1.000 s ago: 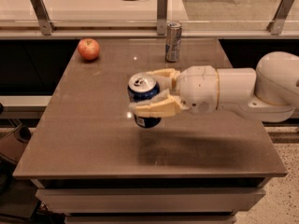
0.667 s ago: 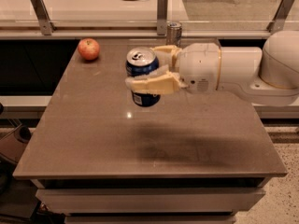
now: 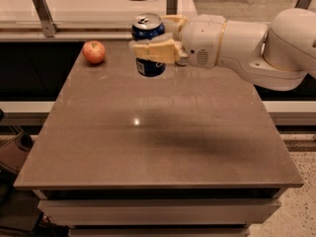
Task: Move pepsi can near apple
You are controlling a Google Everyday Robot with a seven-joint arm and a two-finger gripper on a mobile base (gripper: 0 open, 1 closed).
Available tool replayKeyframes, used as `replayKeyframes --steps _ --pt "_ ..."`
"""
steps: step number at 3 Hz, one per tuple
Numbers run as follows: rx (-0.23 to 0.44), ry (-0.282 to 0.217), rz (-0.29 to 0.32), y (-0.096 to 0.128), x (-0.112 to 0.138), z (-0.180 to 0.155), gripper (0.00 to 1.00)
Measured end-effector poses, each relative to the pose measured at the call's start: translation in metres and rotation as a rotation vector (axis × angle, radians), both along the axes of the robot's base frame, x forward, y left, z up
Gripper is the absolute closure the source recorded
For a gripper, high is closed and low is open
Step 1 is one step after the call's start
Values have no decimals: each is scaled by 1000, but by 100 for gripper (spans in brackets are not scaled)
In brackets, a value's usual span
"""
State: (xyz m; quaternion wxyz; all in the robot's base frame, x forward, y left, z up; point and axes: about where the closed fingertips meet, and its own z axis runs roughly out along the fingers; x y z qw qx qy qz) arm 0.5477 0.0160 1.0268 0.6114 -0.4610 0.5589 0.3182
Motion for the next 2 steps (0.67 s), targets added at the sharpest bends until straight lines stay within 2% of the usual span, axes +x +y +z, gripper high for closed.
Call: replayKeyframes --steps 1,2 --pt "6 9 -72 0 43 3 100" --pt "-2 30 -108 6 80 -2 100"
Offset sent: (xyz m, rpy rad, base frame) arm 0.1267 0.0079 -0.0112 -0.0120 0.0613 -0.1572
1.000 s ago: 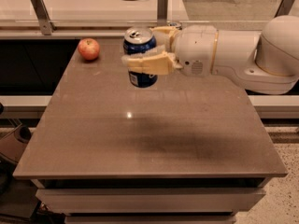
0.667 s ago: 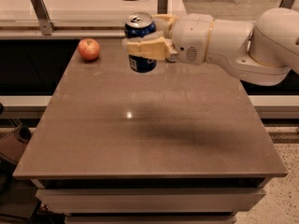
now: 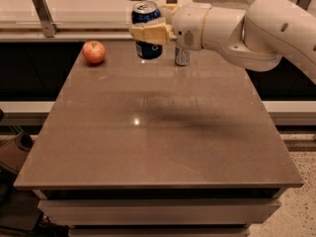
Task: Move pepsi can near apple
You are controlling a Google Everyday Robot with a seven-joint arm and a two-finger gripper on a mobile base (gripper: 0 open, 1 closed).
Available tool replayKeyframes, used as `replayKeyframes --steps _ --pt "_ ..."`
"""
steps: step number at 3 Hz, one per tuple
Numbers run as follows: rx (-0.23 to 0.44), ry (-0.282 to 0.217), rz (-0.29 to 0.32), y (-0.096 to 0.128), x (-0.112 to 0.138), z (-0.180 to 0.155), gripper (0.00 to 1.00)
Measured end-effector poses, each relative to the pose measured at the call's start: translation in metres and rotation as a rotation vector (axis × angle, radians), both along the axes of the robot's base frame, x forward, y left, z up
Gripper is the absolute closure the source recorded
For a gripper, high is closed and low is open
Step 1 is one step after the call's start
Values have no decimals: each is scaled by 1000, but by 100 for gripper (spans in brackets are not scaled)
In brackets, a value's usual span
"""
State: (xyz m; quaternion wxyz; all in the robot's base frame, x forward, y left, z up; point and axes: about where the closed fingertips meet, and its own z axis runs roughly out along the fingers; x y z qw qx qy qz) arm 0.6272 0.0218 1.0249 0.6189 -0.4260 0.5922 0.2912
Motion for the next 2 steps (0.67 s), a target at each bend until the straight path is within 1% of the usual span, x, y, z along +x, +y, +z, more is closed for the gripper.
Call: replayKeyframes --steps 1,2 --pt "-1 0 6 4 0 1 100" --pt "3 27 -6 9 10 -3 100"
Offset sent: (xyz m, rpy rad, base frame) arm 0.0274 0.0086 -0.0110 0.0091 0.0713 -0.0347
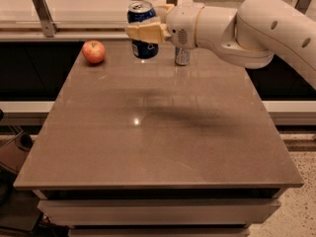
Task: Move pepsi can near apple
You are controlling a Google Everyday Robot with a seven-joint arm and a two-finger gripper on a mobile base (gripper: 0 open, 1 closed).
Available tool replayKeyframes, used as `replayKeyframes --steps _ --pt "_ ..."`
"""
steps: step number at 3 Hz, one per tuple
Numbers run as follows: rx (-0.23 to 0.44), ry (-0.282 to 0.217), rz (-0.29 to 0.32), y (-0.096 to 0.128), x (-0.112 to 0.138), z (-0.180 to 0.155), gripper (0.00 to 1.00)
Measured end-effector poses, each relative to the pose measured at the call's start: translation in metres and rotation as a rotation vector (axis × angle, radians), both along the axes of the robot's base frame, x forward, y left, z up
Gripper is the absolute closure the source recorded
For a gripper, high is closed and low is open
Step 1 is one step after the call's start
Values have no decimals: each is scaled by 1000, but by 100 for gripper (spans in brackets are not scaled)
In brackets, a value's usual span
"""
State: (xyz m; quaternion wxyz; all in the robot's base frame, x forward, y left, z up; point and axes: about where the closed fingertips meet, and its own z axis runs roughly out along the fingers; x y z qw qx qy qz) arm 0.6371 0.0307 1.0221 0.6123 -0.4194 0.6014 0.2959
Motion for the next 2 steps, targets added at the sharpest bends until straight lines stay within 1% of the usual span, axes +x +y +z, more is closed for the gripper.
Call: replayKeyframes --steps 1,2 --pt "-36 39 -48 8 29 -4 100" --pt "-39 87 -94 19 66 -16 100"
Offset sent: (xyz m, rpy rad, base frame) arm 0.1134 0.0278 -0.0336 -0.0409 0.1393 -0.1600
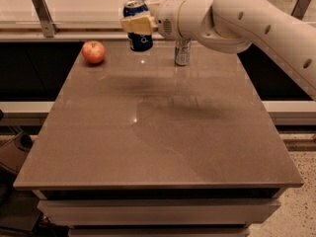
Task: Move pepsi can near apple
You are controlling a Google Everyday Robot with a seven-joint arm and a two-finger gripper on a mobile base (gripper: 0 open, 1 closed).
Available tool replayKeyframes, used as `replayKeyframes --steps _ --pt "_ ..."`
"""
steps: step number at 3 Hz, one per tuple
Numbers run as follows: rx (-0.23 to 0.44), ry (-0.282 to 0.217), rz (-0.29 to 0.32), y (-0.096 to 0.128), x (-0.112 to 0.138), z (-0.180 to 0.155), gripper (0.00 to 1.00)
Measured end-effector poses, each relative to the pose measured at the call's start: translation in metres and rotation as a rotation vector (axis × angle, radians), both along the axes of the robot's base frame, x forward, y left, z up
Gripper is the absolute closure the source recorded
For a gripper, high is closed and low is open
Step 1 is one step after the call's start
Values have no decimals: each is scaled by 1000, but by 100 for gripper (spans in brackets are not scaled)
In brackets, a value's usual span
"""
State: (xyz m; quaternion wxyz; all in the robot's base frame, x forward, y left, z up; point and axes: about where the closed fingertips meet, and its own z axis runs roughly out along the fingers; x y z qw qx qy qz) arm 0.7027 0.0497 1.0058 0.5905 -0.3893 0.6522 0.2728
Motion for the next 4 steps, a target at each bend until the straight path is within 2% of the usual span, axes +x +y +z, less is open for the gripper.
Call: replayKeyframes --steps 1,2,4 --pt "29 25 -27 8 30 -15 100" --pt "54 29 -46 14 51 -29 100" --pt "73 1 -82 31 74 -51 100"
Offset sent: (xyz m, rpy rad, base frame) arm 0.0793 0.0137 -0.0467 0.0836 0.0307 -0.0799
